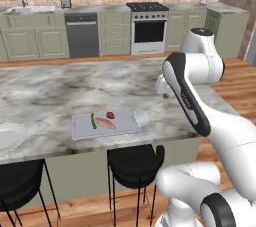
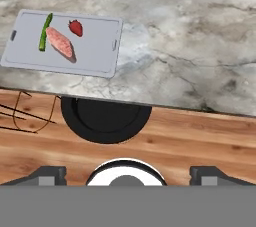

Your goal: Create a steak meal by picking up the steak and asparagus from the tray and placing them on the plate. Leave the strawberry on the tray.

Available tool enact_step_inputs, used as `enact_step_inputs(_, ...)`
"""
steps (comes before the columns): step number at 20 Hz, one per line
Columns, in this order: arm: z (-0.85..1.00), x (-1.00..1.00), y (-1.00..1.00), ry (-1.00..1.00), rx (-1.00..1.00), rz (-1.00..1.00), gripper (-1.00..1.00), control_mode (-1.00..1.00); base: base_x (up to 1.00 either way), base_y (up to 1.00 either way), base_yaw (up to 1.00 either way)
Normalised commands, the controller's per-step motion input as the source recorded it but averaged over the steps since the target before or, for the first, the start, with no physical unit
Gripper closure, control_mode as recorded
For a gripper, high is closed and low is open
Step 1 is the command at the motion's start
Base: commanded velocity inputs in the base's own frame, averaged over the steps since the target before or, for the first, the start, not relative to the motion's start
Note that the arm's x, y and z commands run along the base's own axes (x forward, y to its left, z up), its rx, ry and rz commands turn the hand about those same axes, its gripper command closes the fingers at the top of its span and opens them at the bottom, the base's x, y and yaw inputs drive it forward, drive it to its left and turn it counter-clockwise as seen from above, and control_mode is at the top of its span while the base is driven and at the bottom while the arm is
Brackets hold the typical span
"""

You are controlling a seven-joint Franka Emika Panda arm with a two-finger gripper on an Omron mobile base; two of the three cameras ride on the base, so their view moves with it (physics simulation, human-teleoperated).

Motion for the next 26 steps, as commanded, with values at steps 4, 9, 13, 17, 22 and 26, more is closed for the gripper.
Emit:
enact_step_inputs(4, 0.0, 0.0, 0.0, 0.0, 0.0, 0.0, -1.0, 1.0, -0.08, 0.04, 0.0)
enact_step_inputs(9, 0.0, 0.0, 0.0, 0.0, 0.0, 0.0, -1.0, 1.0, -0.35, 0.36, 0.0)
enact_step_inputs(13, 0.0, 0.0, 0.0, 0.0, 0.0, 0.0, -1.0, 1.0, -0.39, 0.51, 0.0)
enact_step_inputs(17, 0.0, 0.0, 0.0, 0.0, 0.0, 0.0, -1.0, 1.0, -0.12, 0.81, 0.0)
enact_step_inputs(22, 0.0, 0.0, 0.0, 0.0, 0.0, 0.0, -1.0, 1.0, 0.0, 0.93, 0.0)
enact_step_inputs(26, 0.0, 0.0, 0.0, 0.0, 0.0, 0.0, -1.0, 1.0, 0.07, 0.76, 0.0)
